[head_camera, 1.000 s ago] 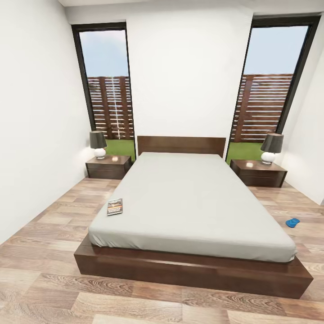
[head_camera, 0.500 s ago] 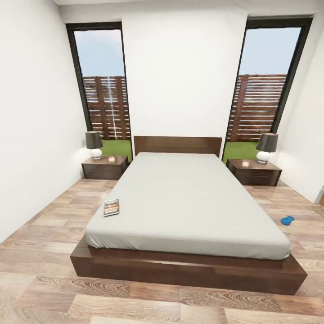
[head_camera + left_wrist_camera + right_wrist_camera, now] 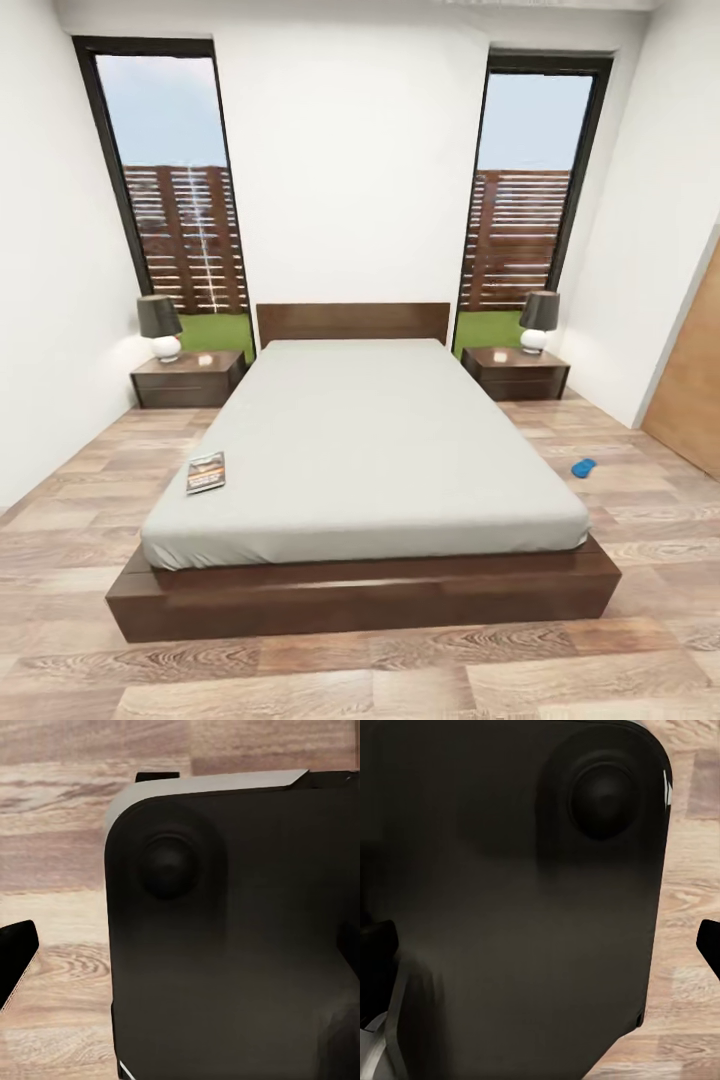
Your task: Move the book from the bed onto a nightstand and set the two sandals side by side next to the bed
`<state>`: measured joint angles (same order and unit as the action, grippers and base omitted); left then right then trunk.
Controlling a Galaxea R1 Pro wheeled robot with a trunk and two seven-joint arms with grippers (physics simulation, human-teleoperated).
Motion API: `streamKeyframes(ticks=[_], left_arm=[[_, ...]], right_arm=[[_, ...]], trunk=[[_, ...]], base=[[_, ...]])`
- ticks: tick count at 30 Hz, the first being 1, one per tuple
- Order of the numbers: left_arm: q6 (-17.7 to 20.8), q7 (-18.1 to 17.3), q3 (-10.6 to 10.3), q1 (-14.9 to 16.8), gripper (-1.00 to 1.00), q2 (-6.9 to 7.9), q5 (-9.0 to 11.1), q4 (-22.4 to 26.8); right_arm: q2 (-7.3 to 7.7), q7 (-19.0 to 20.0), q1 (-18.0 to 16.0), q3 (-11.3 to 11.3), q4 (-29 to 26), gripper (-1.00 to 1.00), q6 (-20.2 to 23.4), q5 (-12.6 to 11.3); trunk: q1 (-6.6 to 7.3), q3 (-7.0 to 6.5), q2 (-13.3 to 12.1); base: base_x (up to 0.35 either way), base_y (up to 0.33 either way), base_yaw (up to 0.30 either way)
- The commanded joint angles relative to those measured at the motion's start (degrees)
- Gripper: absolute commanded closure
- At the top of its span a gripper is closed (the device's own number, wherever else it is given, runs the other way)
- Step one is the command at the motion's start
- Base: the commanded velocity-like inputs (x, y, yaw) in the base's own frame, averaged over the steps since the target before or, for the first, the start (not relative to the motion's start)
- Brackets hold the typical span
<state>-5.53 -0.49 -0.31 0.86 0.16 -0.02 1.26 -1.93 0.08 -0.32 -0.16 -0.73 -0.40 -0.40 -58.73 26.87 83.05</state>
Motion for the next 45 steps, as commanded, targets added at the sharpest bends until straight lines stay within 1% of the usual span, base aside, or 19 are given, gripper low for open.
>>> streamKeyframes(ticks=[1,45], left_arm=[[-0.19,-0.05,-0.02,0.02,-1.0,0.01,0.0,-0.03],[-0.18,0.05,-0.12,0.02,-1.0,0.1,0.02,-0.12]], right_arm=[[-0.01,0.01,-0.03,-0.02,0.01,-1.0,-0.04,-0.04],[0.07,0.01,-0.03,-0.19,0.03,-1.0,-0.04,-0.04]], trunk=[[0.0,0.06,0.03],[0.0,0.06,0.03]], base=[[0.0,0.0,-0.289],[0.0,0.0,-0.293]])
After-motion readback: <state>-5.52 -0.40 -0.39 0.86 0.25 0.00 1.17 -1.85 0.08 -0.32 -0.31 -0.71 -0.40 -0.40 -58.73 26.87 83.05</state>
